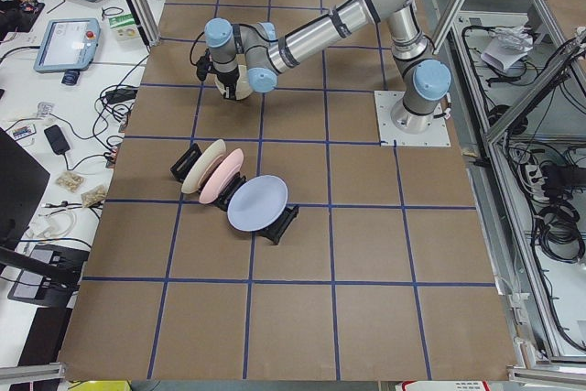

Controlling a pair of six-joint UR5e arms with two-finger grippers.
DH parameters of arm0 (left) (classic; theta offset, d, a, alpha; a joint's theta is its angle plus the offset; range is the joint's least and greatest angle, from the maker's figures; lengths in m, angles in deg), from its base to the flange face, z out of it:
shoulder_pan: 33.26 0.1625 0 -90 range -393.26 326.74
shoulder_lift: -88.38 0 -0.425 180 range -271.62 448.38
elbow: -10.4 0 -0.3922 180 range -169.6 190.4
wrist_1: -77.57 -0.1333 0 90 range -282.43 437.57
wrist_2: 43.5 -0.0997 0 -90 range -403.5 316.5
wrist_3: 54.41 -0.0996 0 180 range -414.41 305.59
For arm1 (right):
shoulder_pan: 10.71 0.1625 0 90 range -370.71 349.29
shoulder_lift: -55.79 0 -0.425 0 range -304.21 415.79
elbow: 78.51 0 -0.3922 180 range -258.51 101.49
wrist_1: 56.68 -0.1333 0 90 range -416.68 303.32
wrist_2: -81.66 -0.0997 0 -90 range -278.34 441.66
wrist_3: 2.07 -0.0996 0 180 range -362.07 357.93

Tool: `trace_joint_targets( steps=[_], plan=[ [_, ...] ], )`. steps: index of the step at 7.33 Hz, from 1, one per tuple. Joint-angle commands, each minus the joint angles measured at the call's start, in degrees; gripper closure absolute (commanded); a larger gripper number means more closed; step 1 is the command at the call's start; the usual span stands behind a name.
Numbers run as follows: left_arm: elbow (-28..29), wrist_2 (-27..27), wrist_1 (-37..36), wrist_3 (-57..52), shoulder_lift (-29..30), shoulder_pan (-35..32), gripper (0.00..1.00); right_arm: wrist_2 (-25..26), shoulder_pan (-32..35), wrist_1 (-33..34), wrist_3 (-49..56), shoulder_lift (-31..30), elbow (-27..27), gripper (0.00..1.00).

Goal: Place bowl and put lemon in it

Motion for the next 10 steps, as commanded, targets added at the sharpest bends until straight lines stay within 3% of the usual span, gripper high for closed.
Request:
trace_joint_targets(
  steps=[1, 3, 5, 6, 7, 8, 10],
  plan=[
    [-2.32, 5.01, 0.98, 6.2, -3.88, -6.05, 1.0, 1.56, -1.1, -0.29, -0.78, 1.23, 0.17, 0.0],
    [-7.85, 4.77, -6.44, 17.0, -5.91, -14.85, 1.0, 0.34, -1.1, -0.03, -1.21, 3.41, -0.09, 0.0],
    [-14.36, 5.03, -14.01, 21.34, -6.62, -16.81, 1.0, -0.36, -1.1, 0.32, -1.21, 4.57, -0.09, 0.0],
    [-14.64, 5.21, -14.83, 22.84, -6.62, -17.08, 1.0, -4.45, -1.1, 0.67, -2.17, 4.92, -0.09, 0.1],
    [-14.73, 6.17, -15.01, 26.6, -6.1, -18.82, 1.0, -5.36, -1.1, 1.37, -2.27, 5.19, -0.18, 0.69],
    [-14.65, 5.83, -17.45, 28.03, -5.49, -20.49, 1.0, -4.94, -1.1, 2.42, -2.36, 4.84, -0.18, 1.0],
    [-14.3, 5.56, -17.74, 27.69, -5.13, -20.51, 1.0, -3.45, -0.76, 0.69, -2.44, 2.66, -1.57, 1.0]
  ],
)
